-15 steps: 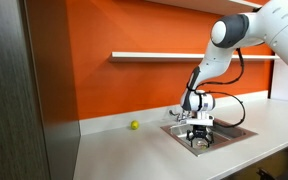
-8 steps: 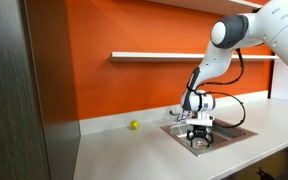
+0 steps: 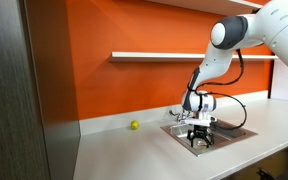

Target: Remove the green packet from the sink and put it on the counter.

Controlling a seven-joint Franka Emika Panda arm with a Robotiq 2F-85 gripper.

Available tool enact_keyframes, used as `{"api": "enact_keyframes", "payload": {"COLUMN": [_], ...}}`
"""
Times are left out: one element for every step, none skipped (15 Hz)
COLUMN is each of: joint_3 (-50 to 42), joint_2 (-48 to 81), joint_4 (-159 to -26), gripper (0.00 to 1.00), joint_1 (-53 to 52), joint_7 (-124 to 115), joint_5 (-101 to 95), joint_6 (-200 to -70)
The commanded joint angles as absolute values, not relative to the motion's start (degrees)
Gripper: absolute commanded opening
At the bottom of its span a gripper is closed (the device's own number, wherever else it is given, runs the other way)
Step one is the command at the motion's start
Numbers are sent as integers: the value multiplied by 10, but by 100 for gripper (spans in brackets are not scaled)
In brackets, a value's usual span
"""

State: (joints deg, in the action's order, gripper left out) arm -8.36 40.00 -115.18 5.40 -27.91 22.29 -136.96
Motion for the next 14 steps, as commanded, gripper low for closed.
{"api": "enact_keyframes", "payload": {"joint_3": [-89, -91, -93, -96, -97, -99, -100, -102, -103, -104, -104, -104, -104, -103], "joint_2": [406, 408, 409, 411, 412, 413, 414, 414, 415, 415, 416, 417, 418, 419], "joint_4": [-1147, -1146, -1145, -1144, -1144, -1143, -1142, -1141, -1140, -1138, -1137, -1136, -1134, -1134], "gripper": [100, 100, 100, 100, 100, 100, 100, 100, 100, 100, 100, 100, 100, 100], "joint_1": [55, 56, 56, 55, 57, 58, 59, 58, 58, 58, 58, 58, 58, 58], "joint_7": [-321, -328, -335, -345, -350, -356, -360, -366, -370, -374, -377, -380, -381, -383], "joint_5": [240, 242, 244, 244, 245, 244, 244, 242, 241, 240, 240, 239, 239, 239], "joint_6": [-1376, -1377, -1378, -1379, -1381, -1383, -1384, -1385, -1386, -1386, -1385, -1386, -1386, -1387]}}
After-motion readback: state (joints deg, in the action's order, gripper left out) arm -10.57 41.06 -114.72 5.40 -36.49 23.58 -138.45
